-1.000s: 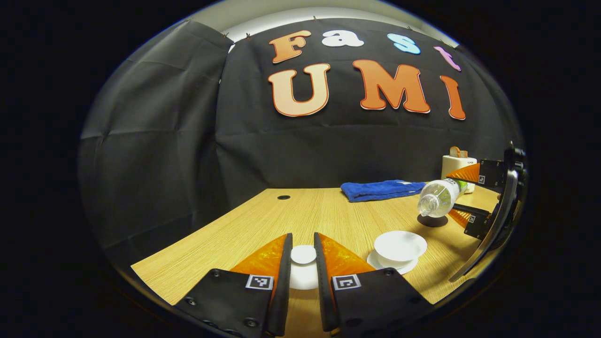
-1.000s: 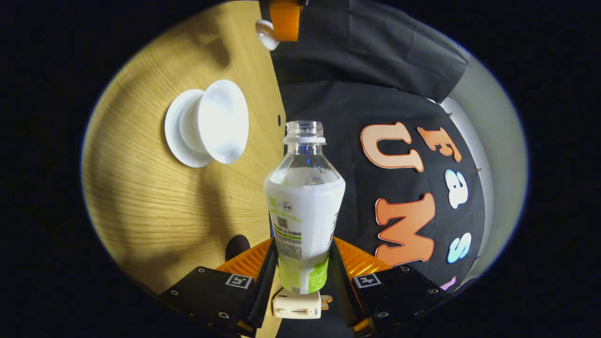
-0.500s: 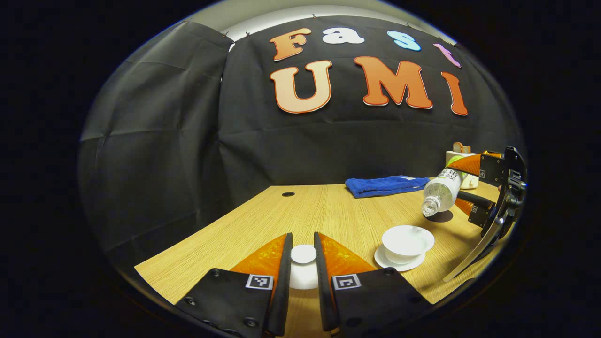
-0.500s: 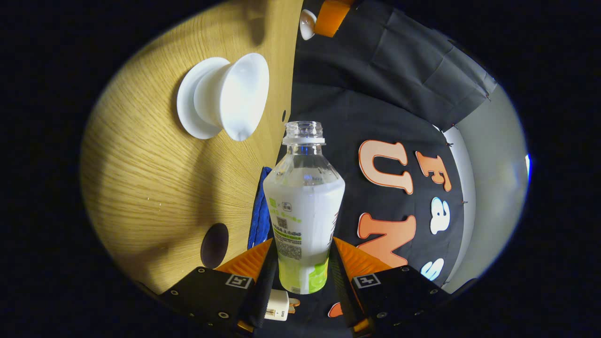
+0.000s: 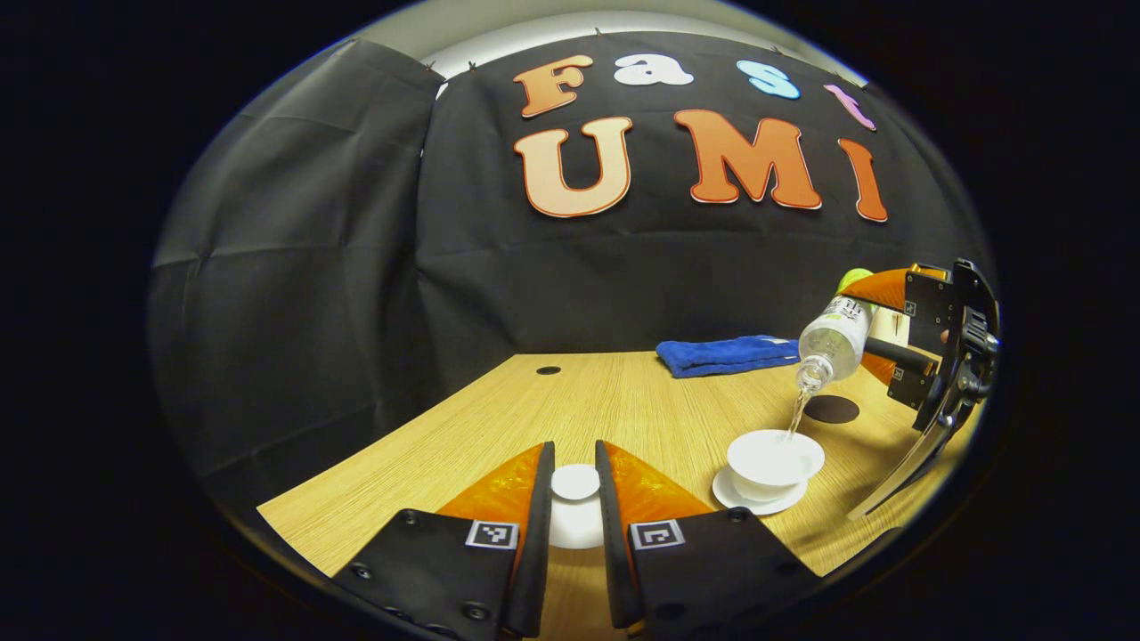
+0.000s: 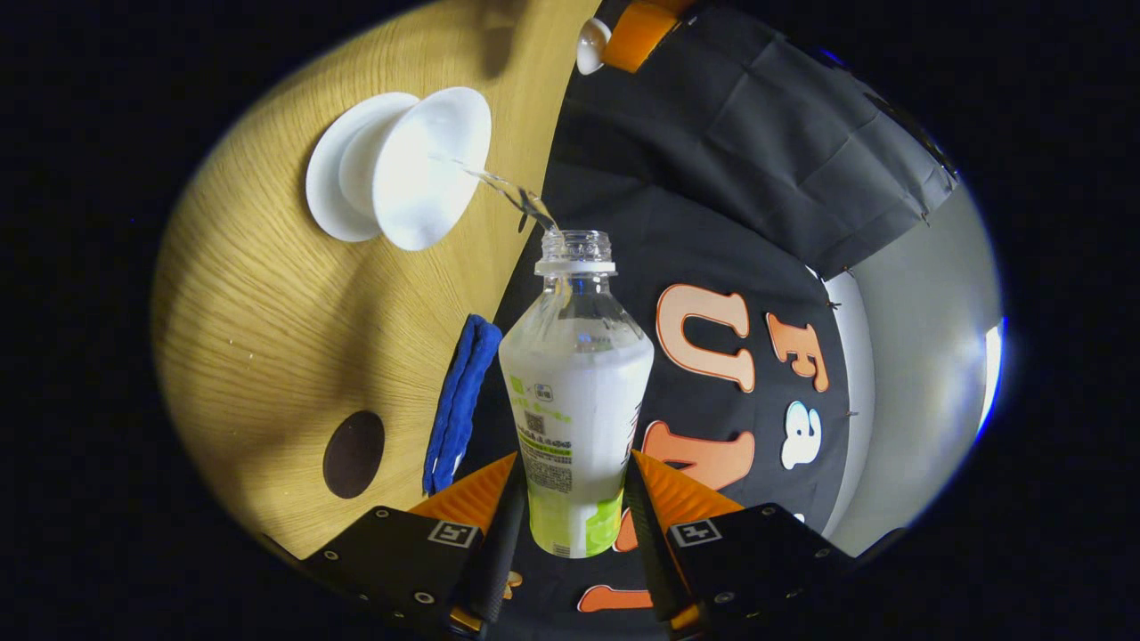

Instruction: Open the teacup lid with one hand, grasp the water bottle and pour water into the teacup with the other hand; after pouring, place the water bottle on the coaster and then close the teacup lid.

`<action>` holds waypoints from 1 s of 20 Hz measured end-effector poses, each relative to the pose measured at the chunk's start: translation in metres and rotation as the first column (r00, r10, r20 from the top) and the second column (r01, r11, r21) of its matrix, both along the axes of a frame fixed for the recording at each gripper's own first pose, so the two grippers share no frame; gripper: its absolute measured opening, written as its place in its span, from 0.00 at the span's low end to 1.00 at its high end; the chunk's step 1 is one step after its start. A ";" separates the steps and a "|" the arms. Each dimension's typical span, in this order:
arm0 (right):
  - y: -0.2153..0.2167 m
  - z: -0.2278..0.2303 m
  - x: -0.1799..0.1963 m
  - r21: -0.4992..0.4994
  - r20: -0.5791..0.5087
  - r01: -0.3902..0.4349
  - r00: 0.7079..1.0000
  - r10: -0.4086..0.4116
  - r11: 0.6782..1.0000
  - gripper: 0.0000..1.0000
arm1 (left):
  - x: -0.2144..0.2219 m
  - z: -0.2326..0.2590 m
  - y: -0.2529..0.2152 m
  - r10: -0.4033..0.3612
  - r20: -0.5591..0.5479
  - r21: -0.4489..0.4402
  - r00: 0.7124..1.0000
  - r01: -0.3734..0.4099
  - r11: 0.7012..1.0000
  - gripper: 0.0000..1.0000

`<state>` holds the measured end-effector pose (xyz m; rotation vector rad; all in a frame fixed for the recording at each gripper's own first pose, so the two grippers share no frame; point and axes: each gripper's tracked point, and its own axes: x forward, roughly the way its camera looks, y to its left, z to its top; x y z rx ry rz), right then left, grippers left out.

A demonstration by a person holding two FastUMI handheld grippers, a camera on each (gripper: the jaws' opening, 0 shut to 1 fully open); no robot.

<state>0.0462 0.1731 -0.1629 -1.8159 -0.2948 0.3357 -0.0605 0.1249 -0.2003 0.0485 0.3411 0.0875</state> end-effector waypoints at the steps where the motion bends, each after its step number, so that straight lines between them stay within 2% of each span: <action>1: 0.000 0.001 0.001 -0.010 0.006 -0.007 1.000 0.007 1.000 0.60 | 0.000 0.001 0.000 0.000 -0.001 0.002 1.000 0.000 1.000 0.32; 3: 0.000 0.006 0.004 -0.031 0.027 -0.019 0.999 0.020 0.999 0.63 | -0.001 0.003 0.001 0.003 0.001 0.008 1.000 -0.003 1.000 0.29; 5: 0.000 0.007 0.005 -0.043 0.054 -0.025 0.998 0.028 0.999 0.67 | -0.001 0.004 0.001 0.006 0.004 0.010 1.000 -0.006 1.000 0.32; 6: -0.001 0.007 0.005 -0.050 0.068 -0.023 0.997 0.026 0.998 0.63 | -0.002 0.005 0.000 0.008 0.006 0.005 1.000 -0.008 1.000 0.28; 7: 0.001 0.008 0.004 -0.062 0.082 -0.029 0.996 0.034 0.998 0.63 | -0.002 0.005 0.000 0.008 0.004 0.002 1.000 -0.008 1.000 0.32; 8: 0.002 0.011 0.004 -0.073 0.094 -0.034 0.995 0.041 0.997 0.63 | -0.001 0.005 0.001 0.010 0.004 0.001 1.000 -0.010 1.000 0.28; 11: 0.002 0.014 0.006 -0.098 0.127 -0.049 0.990 0.062 0.994 0.63 | -0.001 0.003 0.000 0.007 0.001 0.004 1.000 -0.007 1.000 0.32; 12: 0.003 0.015 0.007 -0.099 0.137 -0.049 0.989 0.063 0.994 0.63 | -0.001 0.005 0.000 0.006 0.001 0.003 1.000 -0.006 1.000 0.29; 14: 0.003 0.015 0.007 -0.109 0.144 -0.059 0.987 0.075 0.992 0.64 | -0.002 0.007 -0.001 0.004 0.005 0.003 1.000 -0.004 1.000 0.32; 16: 0.005 0.018 0.008 -0.140 0.166 -0.075 0.981 0.098 0.987 0.63 | -0.003 0.007 0.000 0.000 0.005 0.011 1.000 0.000 1.000 0.29; 17: 0.006 0.020 0.008 -0.155 0.179 -0.081 0.978 0.108 0.985 0.63 | -0.003 0.008 -0.001 -0.002 0.006 0.014 1.000 0.002 1.000 0.32; 20: 0.007 0.022 0.008 -0.180 0.195 -0.087 0.973 0.122 0.980 0.64 | -0.005 0.012 0.000 -0.003 0.009 0.023 1.000 0.003 1.000 0.32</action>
